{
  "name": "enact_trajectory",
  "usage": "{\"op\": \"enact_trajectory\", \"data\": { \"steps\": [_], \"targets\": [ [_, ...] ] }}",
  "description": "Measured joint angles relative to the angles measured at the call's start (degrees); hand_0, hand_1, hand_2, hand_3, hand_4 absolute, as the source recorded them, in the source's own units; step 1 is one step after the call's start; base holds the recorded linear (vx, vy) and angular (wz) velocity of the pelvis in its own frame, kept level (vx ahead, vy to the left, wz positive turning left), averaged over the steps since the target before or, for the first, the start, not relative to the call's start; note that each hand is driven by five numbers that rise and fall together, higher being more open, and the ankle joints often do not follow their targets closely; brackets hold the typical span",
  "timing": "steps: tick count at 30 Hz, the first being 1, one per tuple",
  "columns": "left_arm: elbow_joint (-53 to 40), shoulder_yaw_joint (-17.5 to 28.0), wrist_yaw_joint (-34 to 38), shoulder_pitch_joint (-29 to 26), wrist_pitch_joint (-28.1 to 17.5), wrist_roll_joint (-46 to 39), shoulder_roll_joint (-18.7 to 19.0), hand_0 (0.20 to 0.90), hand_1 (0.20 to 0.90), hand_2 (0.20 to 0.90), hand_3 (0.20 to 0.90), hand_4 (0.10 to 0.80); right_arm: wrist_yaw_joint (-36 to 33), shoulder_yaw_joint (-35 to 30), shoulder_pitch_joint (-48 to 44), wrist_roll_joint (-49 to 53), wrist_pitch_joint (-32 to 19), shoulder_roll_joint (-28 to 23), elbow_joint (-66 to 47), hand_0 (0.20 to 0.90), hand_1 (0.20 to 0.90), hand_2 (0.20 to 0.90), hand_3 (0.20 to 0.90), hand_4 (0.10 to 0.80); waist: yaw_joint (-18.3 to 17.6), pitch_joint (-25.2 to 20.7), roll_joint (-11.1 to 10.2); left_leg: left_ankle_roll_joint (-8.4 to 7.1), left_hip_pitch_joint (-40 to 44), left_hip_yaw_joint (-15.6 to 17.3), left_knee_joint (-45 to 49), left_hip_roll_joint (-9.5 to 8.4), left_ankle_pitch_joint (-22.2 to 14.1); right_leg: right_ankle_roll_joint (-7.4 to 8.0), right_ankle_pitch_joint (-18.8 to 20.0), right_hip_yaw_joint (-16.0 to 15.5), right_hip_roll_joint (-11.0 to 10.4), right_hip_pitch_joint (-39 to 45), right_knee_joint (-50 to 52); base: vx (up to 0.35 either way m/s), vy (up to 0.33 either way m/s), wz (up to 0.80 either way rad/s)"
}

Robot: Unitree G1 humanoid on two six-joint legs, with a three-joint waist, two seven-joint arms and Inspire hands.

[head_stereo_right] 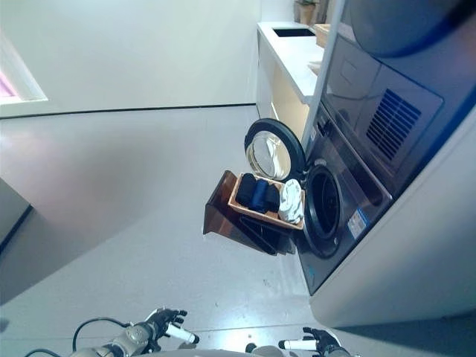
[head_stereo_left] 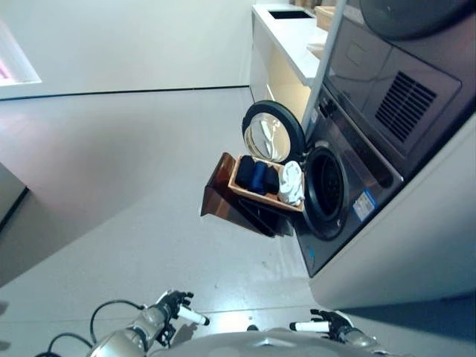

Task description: Pick up the clothes and place them into the washing machine

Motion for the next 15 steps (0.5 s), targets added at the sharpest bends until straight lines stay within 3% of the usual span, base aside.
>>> {"op": "enact_trajectory", "data": {
  "steps": [1, 2, 3, 4, 5, 7, 8, 10, 11, 13, 14, 15],
  "targets": [
    [-0.11, -0.25, 0.2, -0.35, -0.1, -0.03, 0.15, 0.9, 0.9, 0.9, 0.9, 0.8, -0.71, 0.94, -0.21, 0.55, -0.07, -0.07, 0.53, 0.9, 0.9, 0.9, 0.9, 0.8, 0.25, 0.72, -1.04, 2.07, -1.57, 3.13, 2.96, 1.36, 0.87, -0.6, -0.44, 0.39, 0.11, 1.04, -0.54, 0.378, -0.081, -0.23],
    [-0.38, -0.2, 0.31, -0.64, -0.1, -0.07, 0.31, 0.9, 0.9, 0.9, 0.9, 0.8, -1.01, 1.38, -0.26, 0.93, -0.09, 0.02, 0.28, 0.9, 0.9, 0.9, 0.9, 0.8, 0.26, 0.97, -1.49, 2.63, -3.02, 4.84, 4.25, 2.31, -0.39, -1.17, -0.92, 1.03, 0.1, 1.86, -1.29, 0.393, 0.014, -0.05],
    [-1.19, -0.22, 0.57, -1.54, -0.32, -0.31, 0.64, 0.9, 0.9, 0.9, 0.9, 0.8, -1.3, 1.65, -0.24, 1.83, 0.32, 0.3, 1.18, 0.9, 0.9, 0.9, 0.9, 0.8, 1.05, 2.49, -3.1, 4.86, -5.12, 9.55, 3.15, 3.62, -3.56, -1.27, -0.89, 2.01, -0.62, 3.79, -2.78, 0.443, 0.107, 0.15],
    [-2.22, -0.26, 0.94, -2.27, -0.77, -0.44, 1.03, 0.9, 0.9, 0.9, 0.9, 0.8, -1.47, 1.74, -0.24, 2.04, 0.52, 0.33, 1.29, 0.9, 0.9, 0.9, 0.9, 0.8, 1.51, 4.1, -4.54, 5.83, -7.02, 11.21, -0.48, 3.66, -4.15, -0.96, -0.6, 3.8, -1.26, 5.26, -3.4, 0.524, 0.19, 0.19],
    [-2.66, -1.13, 1.16, -1.99, -1.12, -0.47, 1.36, 0.9, 0.9, 0.9, 0.9, 0.8, -2.09, 1.98, -0.11, 2.16, 0.52, 0.18, 1.14, 0.9, 0.9, 0.9, 0.9, 0.8, 1.65, 4.46, -4.88, 5.71, -8.83, 11.33, -5.48, 3.82, -4.18, -0.86, -0.68, 6.28, -1.1, 6.61, -4.76, 0.554, 0.218, -0.09],
    [-1.52, -1.25, 1.4, -0.44, -1.4, -0.53, 1.41, 0.9, 0.9, 0.9, 0.9, 0.8, -2.77, 2.29, -0.61, 2.61, -0.02, -0.38, 0.78, 0.9, 0.9, 0.9, 0.9, 0.8, 3.51, 4.52, -4.22, 4.96, -8.15, 9.76, -29.04, 3.98, -3.21, 0.0, -0.41, 10.32, -0.02, 9.13, -8.45, 0.52, 0.201, -0.62],
    [-1.03, 0.06, 1.16, -0.25, -1.14, -1.59, 1.03, 0.9, 0.9, 0.9, 0.9, 0.8, -3.22, 2.58, -1.61, 2.55, -0.16, -1.0, 0.86, 0.9, 0.9, 0.9, 0.9, 0.8, 4.61, 4.79, -2.29, 4.12, -6.64, 7.8, -43.28, 5.05, -1.11, -0.46, 0.63, 12.56, 1.18, 11.01, -10.87, 0.522, 0.215, -0.96],
    [-0.38, 0.71, 1.18, 0.45, -0.84, -1.58, 1.05, 0.9, 0.9, 0.9, 0.9, 0.8, -3.18, 3.09, -2.26, 2.56, -0.12, -1.97, 1.29, 0.9, 0.9, 0.9, 0.9, 0.8, 5.45, 4.93, 0.64, 3.33, -7.04, 7.34, -50.69, 5.97, 0.56, -0.09, -0.6, 14.34, 1.97, 13.75, -12.4, 0.492, 0.233, -0.94],
    [0.26, 1.27, 1.24, 1.66, -1.03, -1.78, 1.46, 0.9, 0.9, 0.9, 0.9, 0.8, -3.16, 3.75, -2.4, 2.54, -0.1, -1.99, 1.21, 0.9, 0.9, 0.9, 0.9, 0.8, 6.27, 4.5, 1.39, 3.72, -6.71, 6.54, -49.04, 5.44, 0.83, -0.29, -2.62, 16.28, 1.74, 15.53, -12.25, 0.617, 0.327, -0.98],
    [0.01, 3.48, 1.7, 3.6, -1.52, -2.89, 1.42, 0.9, 0.9, 0.9, 0.9, 0.8, -3.02, 4.41, -1.14, 2.51, -0.69, -1.64, 1.89, 0.9, 0.9, 0.9, 0.9, 0.8, 8.64, 2.88, 1.92, 5.22, -4.47, -0.23, -45.55, 3.23, 0.75, 1.21, -6.64, 20.0, 0.41, 15.83, -9.75, 0.478, 0.3, -1.24],
    [-0.01, 4.07, 1.72, 3.69, -1.4, -2.91, 1.41, 0.9, 0.9, 0.9, 0.9, 0.8, -3.06, 4.61, -0.6, 2.52, -1.17, -1.21, 2.36, 0.9, 0.9, 0.9, 0.9, 0.8, 9.05, 2.28, 1.58, 5.6, -4.15, -1.01, -45.02, 1.83, 1.5, 2.45, -7.54, 20.09, -0.52, 15.74, -8.79, 0.314, 0.255, -1.29],
    [0.01, 4.47, 1.74, 3.75, -1.36, -2.84, 2.33, 0.9, 0.9, 0.9, 0.9, 0.8, -2.56, 4.69, -0.15, 2.52, -1.33, 0.07, 2.47, 0.9, 0.9, 0.9, 0.9, 0.8, 9.2, 2.25, -0.76, 8.57, -2.41, 0.72, -44.81, -0.54, 4.21, 5.73, -9.96, 18.85, -2.88, 15.55, -5.07, 0.22, 0.168, -0.79]
  ]
}}
